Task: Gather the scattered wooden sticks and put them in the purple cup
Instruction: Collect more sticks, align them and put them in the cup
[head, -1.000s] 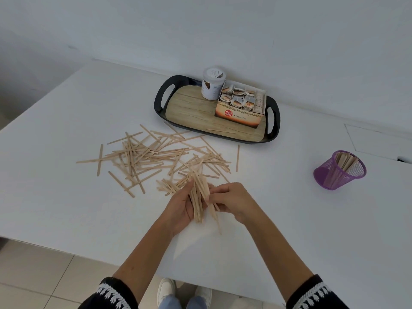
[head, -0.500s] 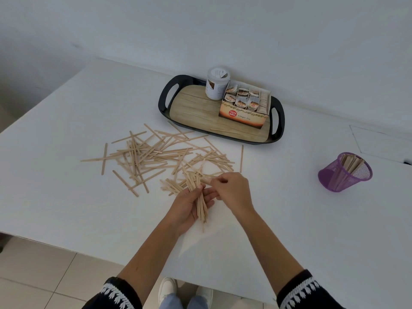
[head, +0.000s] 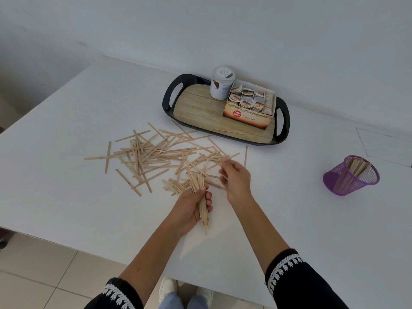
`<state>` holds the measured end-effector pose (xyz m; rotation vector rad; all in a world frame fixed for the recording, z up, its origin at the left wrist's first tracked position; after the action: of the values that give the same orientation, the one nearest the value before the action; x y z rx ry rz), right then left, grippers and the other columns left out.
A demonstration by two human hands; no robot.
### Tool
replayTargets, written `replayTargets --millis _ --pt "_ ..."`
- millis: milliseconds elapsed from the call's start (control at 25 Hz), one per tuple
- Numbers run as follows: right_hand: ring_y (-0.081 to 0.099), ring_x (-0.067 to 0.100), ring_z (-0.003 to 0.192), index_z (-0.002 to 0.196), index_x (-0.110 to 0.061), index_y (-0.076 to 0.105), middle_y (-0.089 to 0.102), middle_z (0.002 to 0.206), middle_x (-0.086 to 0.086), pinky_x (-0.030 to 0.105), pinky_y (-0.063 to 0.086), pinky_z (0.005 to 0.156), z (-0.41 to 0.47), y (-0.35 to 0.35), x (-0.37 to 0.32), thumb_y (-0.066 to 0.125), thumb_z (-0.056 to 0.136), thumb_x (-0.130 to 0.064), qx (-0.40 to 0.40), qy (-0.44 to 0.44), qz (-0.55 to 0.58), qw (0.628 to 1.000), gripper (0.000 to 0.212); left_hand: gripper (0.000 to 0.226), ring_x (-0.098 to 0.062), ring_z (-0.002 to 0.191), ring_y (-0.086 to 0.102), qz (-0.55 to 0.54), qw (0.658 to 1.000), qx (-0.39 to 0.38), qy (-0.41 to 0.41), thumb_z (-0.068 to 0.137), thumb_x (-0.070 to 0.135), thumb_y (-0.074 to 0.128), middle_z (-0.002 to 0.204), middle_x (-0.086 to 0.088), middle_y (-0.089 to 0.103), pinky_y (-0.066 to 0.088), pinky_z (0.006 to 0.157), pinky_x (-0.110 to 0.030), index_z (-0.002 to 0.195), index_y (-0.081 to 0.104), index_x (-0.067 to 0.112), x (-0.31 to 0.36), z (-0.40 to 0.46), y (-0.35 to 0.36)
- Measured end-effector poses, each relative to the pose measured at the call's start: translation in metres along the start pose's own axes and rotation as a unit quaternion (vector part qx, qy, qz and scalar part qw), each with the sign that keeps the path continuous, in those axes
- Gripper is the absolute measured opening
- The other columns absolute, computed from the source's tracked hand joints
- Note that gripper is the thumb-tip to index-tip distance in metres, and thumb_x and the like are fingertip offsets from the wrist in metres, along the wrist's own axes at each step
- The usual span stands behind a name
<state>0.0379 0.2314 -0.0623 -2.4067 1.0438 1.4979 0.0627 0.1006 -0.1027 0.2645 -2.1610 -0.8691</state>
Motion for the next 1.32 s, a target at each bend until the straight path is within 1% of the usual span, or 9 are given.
replayTargets --millis 200,320,440,520,640,800,960,1120,1320 --pt "0.060 0.012 0.065 0.098 0.002 0.068 0.063 0.074 0.008 0.019 0.055 0.061 -0.007 0.004 -0.024 0.057 0.093 -0.007 -0.106 -0.032 -0.117 0.987 0.015 0.031 -0.020 0.070 0.065 -0.032 0.999 0.015 -0.006 0.100 0.033 0.044 0.080 -0.011 0.065 0.057 0.065 -0.032 0.102 0.060 0.006 0.000 0.001 -0.002" --pt "0.062 0.011 0.062 0.085 -0.009 0.073 0.068 0.072 0.005 0.024 0.056 0.064 -0.027 0.014 -0.011 0.063 0.085 -0.008 -0.185 -0.043 -0.349 0.918 0.010 0.054 -0.025 0.088 0.069 -0.034 0.999 -0.022 -0.010 0.099 0.047 0.036 0.099 -0.016 0.069 0.057 0.080 -0.034 0.110 0.067 0.004 0.002 0.000 0.005" --pt "0.064 -0.001 0.062 0.078 -0.022 0.074 0.069 0.070 -0.011 0.014 0.050 0.060 -0.040 0.019 -0.010 0.070 0.078 -0.020 -0.166 -0.142 -0.469 0.856 0.004 0.055 -0.026 0.107 0.064 -0.028 0.998 -0.050 -0.022 0.101 0.044 0.034 0.117 -0.018 0.067 0.051 0.095 -0.035 0.115 0.067 0.002 0.003 0.000 0.012" --pt "0.064 -0.001 0.063 0.078 -0.023 0.074 0.069 0.069 -0.012 0.012 0.049 0.058 -0.037 0.019 -0.019 0.073 0.076 -0.025 -0.143 -0.180 -0.454 0.861 0.003 0.044 -0.023 0.100 0.067 -0.024 0.999 -0.018 -0.033 0.102 0.031 0.039 0.108 -0.016 0.070 0.055 0.089 -0.033 0.110 0.067 -0.001 0.008 0.003 0.011" --pt "0.065 0.007 0.074 0.083 -0.019 0.074 0.070 0.076 -0.009 0.023 0.054 0.071 -0.012 -0.002 -0.045 0.068 0.080 -0.020 -0.034 -0.218 -0.429 0.876 0.006 0.020 -0.017 0.063 0.065 -0.016 0.998 0.059 -0.031 0.099 0.015 0.045 0.073 -0.009 0.067 0.058 0.061 -0.029 0.095 0.060 0.003 0.024 0.009 0.004" --pt "0.058 0.025 0.106 0.113 -0.005 0.063 0.063 0.113 0.010 0.030 0.045 0.092 0.031 -0.033 -0.060 0.056 0.089 -0.013 0.065 -0.215 -0.512 0.829 0.027 0.013 -0.010 0.048 0.053 0.018 0.995 0.094 -0.011 0.100 0.014 0.046 0.061 -0.001 0.056 0.052 0.049 -0.023 0.093 0.055 0.008 0.047 0.017 -0.007" --pt "0.043 0.032 0.125 0.123 0.003 0.050 0.051 0.130 0.019 0.042 0.039 0.104 0.054 -0.016 -0.044 0.050 0.094 -0.030 0.002 -0.215 -0.587 0.780 0.044 0.015 -0.010 0.047 0.052 0.047 0.995 0.089 -0.019 0.100 0.017 0.045 0.058 0.001 0.054 0.050 0.048 -0.024 0.092 0.055 0.010 0.051 0.022 -0.016" --pt "0.029 0.025 0.139 0.139 -0.008 0.039 0.037 0.147 0.009 0.044 0.029 0.112 0.051 0.022 -0.024 0.051 0.093 -0.043 -0.130 -0.236 -0.622 0.735 0.059 0.013 -0.010 0.047 0.051 0.073 0.994 0.085 -0.014 0.100 0.017 0.045 0.059 0.001 0.053 0.050 0.048 -0.024 0.093 0.053 0.010 0.049 0.024 -0.017" --pt "0.049 0.021 0.120 0.119 -0.014 0.061 0.054 0.129 0.002 0.033 0.045 0.094 0.029 0.030 -0.023 0.047 0.096 -0.022 -0.152 -0.367 -0.653 0.645 0.027 0.010 -0.011 0.049 0.050 0.075 0.994 0.074 -0.008 0.100 0.017 0.046 0.061 0.000 0.052 0.049 0.048 -0.025 0.097 0.052 0.009 0.049 0.022 -0.016"
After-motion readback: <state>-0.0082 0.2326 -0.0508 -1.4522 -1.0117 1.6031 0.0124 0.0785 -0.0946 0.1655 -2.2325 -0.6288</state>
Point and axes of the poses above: each hand's wrist, its own z-axis towards the middle knuckle, its own y-axis out of the palm, x = y × z, the point moved 8 cm from there along z, towards the middle knuckle
